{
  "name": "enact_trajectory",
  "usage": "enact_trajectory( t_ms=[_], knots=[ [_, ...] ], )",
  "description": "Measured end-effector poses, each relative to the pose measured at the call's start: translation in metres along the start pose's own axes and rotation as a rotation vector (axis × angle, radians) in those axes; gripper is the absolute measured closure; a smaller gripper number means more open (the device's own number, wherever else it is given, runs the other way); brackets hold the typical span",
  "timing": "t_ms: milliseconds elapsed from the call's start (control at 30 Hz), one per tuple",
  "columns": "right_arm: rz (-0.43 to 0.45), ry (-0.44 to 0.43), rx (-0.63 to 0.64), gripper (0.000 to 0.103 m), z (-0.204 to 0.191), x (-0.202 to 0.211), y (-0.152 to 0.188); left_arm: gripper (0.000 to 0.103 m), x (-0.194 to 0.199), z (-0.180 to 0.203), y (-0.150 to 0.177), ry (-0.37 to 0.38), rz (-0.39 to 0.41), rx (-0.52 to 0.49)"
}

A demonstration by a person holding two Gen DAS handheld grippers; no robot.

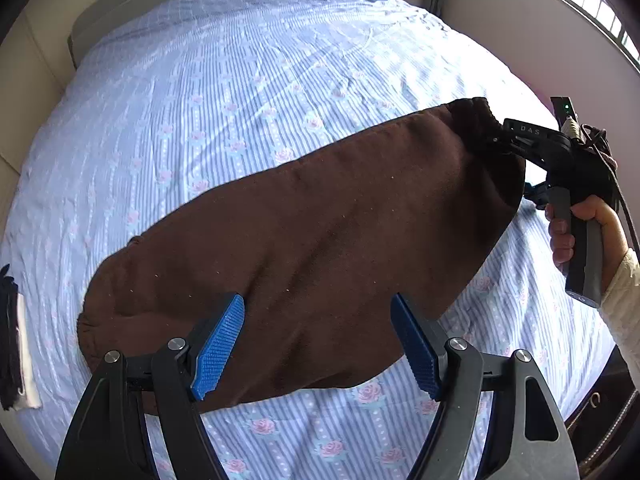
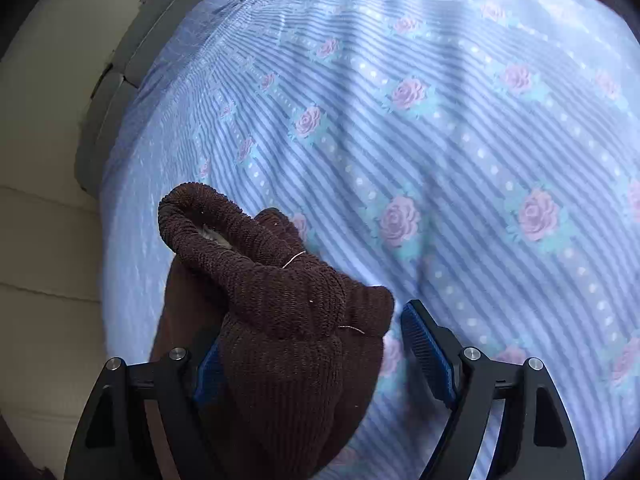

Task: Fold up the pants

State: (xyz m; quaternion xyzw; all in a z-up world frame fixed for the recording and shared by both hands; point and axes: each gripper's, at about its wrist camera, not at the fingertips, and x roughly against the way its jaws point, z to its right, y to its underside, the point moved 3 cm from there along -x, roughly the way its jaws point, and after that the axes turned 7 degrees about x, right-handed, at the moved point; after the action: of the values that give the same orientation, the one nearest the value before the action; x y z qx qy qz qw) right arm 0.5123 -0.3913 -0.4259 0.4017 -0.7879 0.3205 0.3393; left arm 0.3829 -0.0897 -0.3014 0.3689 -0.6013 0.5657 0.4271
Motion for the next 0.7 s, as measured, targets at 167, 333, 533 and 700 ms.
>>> enact_trajectory(
  t_ms=[167,333,533,700],
  knots=[
    [-0.024,-0.01,-0.014,0.067,0.003,-0.002,-0.002,0.028,-0.004,0.0,-0.002,0.014,-0.033,0.03],
    [0.116,0.069,0.05,0.073,-0.023,0.062,0.008,0.028,-0.003,-0.001,-0.007,0.022,-0.014,0.031],
    [0.072,0.181,0.046,0.073,-0.013,0.063,0.012,0.028,-0.046,-0.025,0.005,0.005,-0.133,0.115],
    [0.104,0.212,0.168,0.072,-0.05,0.079,0.006,0.023,-0.08,-0.014,0.025,-0.014,-0.182,0.041]
  ],
)
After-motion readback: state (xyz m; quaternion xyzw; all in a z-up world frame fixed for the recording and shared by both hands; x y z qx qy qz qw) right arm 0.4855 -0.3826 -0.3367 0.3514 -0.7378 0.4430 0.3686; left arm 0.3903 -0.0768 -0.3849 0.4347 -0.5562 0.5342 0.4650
